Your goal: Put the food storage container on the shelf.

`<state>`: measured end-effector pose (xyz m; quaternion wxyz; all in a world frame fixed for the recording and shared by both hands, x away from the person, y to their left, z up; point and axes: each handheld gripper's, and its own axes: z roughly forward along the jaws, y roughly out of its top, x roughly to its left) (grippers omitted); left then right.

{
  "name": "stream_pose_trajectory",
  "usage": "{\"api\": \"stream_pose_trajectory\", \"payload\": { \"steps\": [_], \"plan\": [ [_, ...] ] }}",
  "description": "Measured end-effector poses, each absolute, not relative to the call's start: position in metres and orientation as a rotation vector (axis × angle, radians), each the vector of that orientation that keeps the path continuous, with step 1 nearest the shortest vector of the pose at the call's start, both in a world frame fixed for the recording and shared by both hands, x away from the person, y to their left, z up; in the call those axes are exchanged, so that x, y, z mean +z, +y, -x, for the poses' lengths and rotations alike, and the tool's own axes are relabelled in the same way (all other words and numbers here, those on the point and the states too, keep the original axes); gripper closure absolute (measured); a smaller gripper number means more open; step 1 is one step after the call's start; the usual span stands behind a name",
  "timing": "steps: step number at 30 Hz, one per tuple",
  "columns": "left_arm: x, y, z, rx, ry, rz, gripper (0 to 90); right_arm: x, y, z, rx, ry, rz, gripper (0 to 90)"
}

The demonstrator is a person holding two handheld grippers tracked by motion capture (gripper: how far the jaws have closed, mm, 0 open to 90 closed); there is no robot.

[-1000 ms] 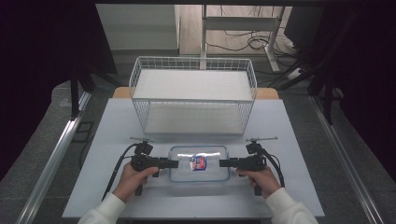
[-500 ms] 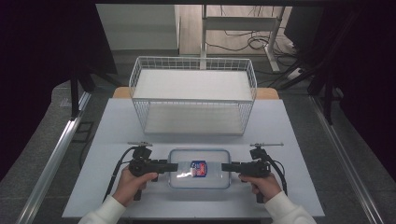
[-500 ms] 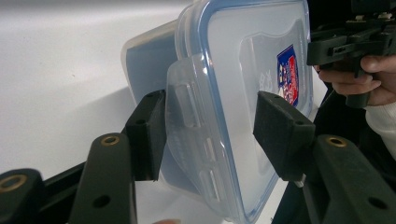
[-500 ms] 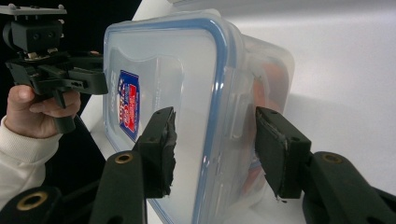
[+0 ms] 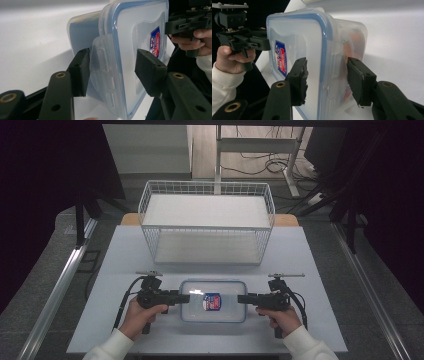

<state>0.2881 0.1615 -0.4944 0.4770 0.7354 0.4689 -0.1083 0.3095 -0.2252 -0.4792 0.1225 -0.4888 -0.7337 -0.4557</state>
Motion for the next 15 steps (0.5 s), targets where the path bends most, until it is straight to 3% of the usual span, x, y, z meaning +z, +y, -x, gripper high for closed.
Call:
{"api": "stream_pose_trajectory", "payload": {
  "steps": [15],
  "plan": [
    [-0.483,0.162,-0.296,-0.215,1.121,-1.793,47.1,-0.466,-0.223,-0.313,-1.418,-2.213,1.382,51.8]
  ]
}}
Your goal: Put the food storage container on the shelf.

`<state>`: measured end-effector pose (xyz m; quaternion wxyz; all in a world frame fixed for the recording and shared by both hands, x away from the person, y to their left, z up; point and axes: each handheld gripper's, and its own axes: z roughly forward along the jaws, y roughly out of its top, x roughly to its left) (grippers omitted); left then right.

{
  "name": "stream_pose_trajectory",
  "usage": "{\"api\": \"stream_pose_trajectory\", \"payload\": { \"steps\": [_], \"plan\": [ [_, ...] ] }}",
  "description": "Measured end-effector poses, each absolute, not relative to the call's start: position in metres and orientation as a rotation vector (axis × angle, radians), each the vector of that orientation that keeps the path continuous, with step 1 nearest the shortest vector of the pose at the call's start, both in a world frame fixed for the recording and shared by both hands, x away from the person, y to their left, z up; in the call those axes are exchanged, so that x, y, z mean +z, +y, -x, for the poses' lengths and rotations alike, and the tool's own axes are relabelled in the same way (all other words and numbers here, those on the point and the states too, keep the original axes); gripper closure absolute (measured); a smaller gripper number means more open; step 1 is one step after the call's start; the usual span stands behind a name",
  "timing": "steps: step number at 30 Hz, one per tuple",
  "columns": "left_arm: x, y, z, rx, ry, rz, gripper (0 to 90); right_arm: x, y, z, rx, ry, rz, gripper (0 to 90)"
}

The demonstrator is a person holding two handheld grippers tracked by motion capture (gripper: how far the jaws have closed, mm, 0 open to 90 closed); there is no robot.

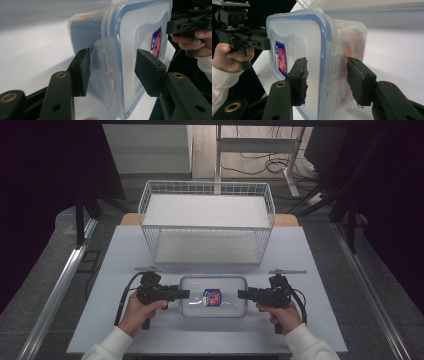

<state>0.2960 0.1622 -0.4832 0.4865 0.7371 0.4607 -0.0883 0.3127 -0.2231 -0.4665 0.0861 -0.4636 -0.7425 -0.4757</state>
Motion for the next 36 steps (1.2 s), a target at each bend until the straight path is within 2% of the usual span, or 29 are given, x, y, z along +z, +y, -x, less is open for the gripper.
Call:
{"api": "stream_pose_trajectory", "payload": {
  "steps": [23,36],
  "plan": [
    [-0.465,0.184,-0.366,-0.122,1.083,-1.809,47.4,-0.456,-0.202,-0.381,-1.54,-2.263,1.318,51.8],
    [-0.482,0.189,-0.402,-0.107,1.068,-1.832,46.7,-0.473,-0.193,-0.413,-1.545,-2.236,1.375,51.5]
  ]
}}
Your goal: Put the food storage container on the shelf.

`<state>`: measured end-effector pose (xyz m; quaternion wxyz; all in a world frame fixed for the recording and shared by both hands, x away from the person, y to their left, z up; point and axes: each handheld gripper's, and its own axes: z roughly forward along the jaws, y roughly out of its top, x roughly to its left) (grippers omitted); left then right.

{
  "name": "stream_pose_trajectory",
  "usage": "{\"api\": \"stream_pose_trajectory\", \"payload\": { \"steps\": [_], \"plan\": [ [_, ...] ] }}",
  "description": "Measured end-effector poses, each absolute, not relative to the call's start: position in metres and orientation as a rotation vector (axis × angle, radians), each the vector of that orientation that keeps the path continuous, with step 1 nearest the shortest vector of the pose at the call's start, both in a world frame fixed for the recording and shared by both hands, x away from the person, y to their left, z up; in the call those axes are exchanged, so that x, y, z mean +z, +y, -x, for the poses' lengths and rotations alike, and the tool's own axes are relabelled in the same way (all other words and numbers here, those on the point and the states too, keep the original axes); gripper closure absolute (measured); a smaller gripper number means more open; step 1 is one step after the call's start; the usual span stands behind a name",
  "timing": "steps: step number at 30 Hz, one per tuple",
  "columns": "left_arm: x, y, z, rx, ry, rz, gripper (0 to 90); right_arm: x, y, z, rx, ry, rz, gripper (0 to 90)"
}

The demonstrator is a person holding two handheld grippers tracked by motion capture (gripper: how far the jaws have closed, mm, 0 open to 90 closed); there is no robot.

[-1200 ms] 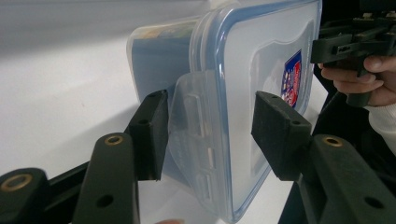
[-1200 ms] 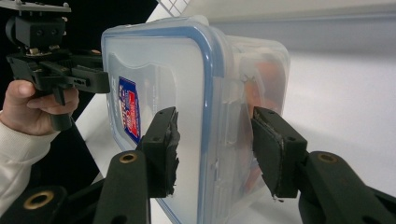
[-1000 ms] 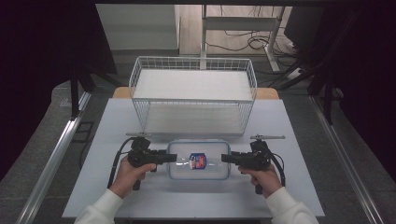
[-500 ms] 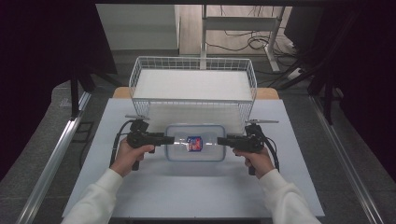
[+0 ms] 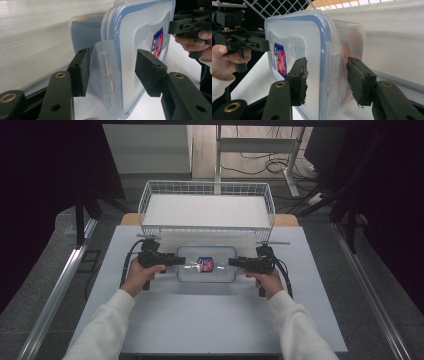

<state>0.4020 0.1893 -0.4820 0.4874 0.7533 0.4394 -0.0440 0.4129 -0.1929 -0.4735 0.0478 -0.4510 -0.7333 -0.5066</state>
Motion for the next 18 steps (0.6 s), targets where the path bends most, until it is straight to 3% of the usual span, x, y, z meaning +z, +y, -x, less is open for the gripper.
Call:
{"api": "stream_pose_trajectory", "payload": {
  "steps": [18],
  "plan": [
    [-0.497,0.189,-0.414,-0.17,1.147,-1.723,46.1,-0.484,-0.192,-0.43,-1.521,-2.201,1.454,51.0]
  ]
}}
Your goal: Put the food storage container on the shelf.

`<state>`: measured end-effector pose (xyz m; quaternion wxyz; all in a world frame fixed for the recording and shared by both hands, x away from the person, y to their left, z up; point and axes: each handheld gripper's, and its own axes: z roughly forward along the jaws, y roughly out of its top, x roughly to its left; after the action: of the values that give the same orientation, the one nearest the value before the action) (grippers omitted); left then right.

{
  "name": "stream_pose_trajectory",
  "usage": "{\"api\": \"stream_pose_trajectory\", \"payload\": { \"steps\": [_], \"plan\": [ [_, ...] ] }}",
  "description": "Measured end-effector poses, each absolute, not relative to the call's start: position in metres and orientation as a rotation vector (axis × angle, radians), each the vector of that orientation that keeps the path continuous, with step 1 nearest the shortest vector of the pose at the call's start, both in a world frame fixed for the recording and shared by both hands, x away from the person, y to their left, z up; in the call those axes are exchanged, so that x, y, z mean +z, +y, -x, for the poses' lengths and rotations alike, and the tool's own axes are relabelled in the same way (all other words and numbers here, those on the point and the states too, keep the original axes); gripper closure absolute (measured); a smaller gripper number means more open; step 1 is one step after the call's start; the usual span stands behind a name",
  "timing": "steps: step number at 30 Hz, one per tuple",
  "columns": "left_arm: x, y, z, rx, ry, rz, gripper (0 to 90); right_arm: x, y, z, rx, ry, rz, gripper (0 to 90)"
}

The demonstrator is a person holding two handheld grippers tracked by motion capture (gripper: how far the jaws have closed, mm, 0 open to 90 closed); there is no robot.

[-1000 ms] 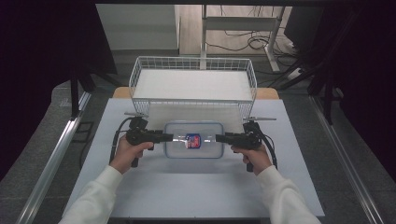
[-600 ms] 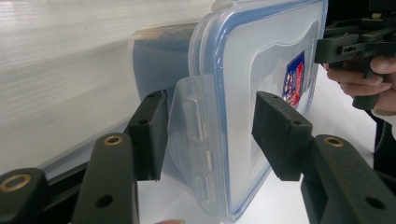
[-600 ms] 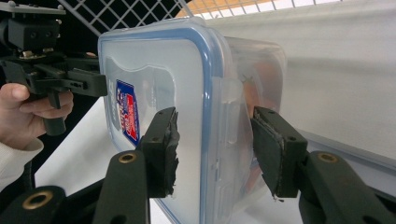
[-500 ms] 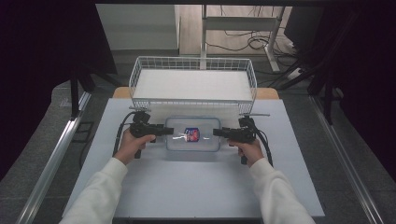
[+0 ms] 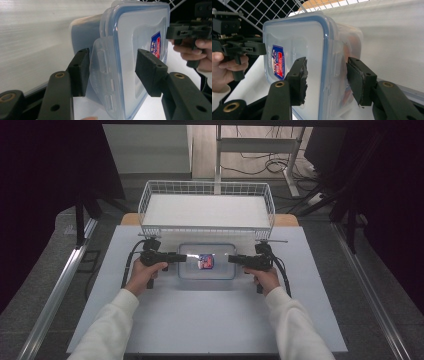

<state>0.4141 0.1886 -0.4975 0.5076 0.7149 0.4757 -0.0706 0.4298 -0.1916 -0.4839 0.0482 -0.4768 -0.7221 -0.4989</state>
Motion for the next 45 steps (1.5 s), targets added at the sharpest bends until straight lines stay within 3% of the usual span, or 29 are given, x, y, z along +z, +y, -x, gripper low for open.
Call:
{"api": "stream_pose_trajectory", "payload": {
  "steps": [20,23,27,32,45],
  "plan": [
    [-0.51,0.185,-0.424,-0.159,1.215,-1.62,41.9,-0.493,-0.186,-0.433,-1.578,-2.101,1.651,50.5],
    [-0.507,0.184,-0.42,-0.091,1.224,-1.657,37.5,-0.491,-0.185,-0.429,-1.583,-2.114,1.674,44.8],
    [-0.495,0.184,-0.406,0.023,1.235,-1.65,28.7,-0.482,-0.187,-0.417,-1.632,-2.171,1.697,43.8],
    [-0.479,0.183,-0.374,0.136,1.152,-1.759,27.1,-0.466,-0.199,-0.395,-1.675,-2.315,1.617,43.0],
    [-0.485,0.184,-0.29,0.122,1.085,-1.885,26.7,-0.459,-0.211,-0.325,-1.599,-2.729,1.264,44.6]
  ]
}}
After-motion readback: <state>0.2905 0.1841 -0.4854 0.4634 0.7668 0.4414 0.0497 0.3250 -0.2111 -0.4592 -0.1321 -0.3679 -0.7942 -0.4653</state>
